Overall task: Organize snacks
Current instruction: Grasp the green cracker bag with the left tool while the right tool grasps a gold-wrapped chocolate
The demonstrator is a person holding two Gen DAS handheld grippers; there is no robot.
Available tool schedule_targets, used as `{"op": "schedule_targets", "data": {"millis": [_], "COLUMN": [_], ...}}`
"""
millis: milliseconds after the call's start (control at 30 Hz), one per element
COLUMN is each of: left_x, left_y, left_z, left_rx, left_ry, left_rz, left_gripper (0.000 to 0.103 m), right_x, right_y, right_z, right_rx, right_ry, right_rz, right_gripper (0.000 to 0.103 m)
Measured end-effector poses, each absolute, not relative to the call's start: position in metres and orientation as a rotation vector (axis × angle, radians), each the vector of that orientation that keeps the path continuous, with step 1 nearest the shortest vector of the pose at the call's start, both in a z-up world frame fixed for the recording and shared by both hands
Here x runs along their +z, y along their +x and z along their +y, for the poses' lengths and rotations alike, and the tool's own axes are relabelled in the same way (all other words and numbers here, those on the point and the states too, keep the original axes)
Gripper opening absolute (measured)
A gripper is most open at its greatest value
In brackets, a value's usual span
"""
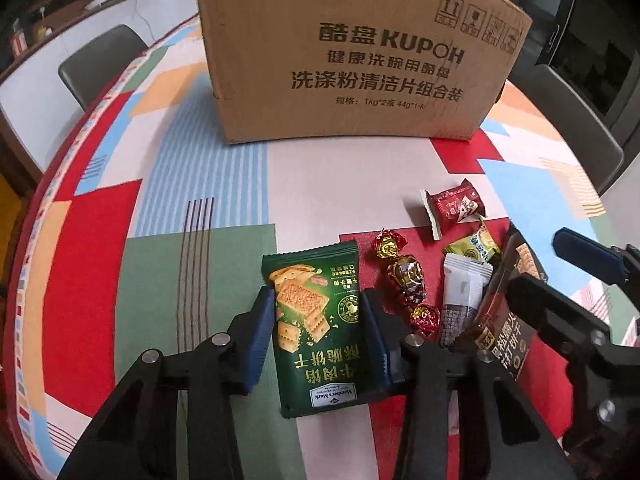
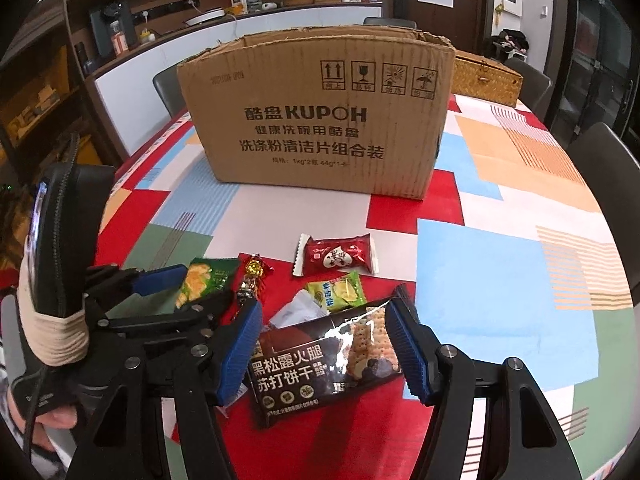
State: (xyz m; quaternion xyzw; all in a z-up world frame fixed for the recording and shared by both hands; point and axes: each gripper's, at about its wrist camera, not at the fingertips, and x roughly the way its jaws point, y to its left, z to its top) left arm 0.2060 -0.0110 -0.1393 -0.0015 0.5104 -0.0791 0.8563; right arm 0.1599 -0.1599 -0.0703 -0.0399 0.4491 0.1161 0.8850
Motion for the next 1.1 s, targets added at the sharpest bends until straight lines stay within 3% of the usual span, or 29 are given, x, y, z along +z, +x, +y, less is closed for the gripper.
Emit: {"op": "schedule_targets", "data": {"millis": [500, 933, 1100], "left_x": [-0.119, -0.113, -0.109], "left_y": [0.192, 0.187, 0.185], "left_z": [0.030, 0.036, 0.036], "left_rx": [-0.171, -0.187, -0.189], "left_ry": [-0.074, -0.091, -0.086], "left_rz": [1.002, 0.976, 0.963], "left_gripper": [0.042, 0.042, 0.042], "right_x": [-0.087, -0.115, -0.119], "right_y": [0.176, 0.197, 0.199], "right_z": [-0.116, -0.092, -0.087], "right_rx": [0.374, 0.375, 0.372], "right_ry": [-0.118, -0.171, -0.192], "right_rz": [1.004, 1.077, 1.077], "right_gripper": [0.039, 0.030, 0.020]}}
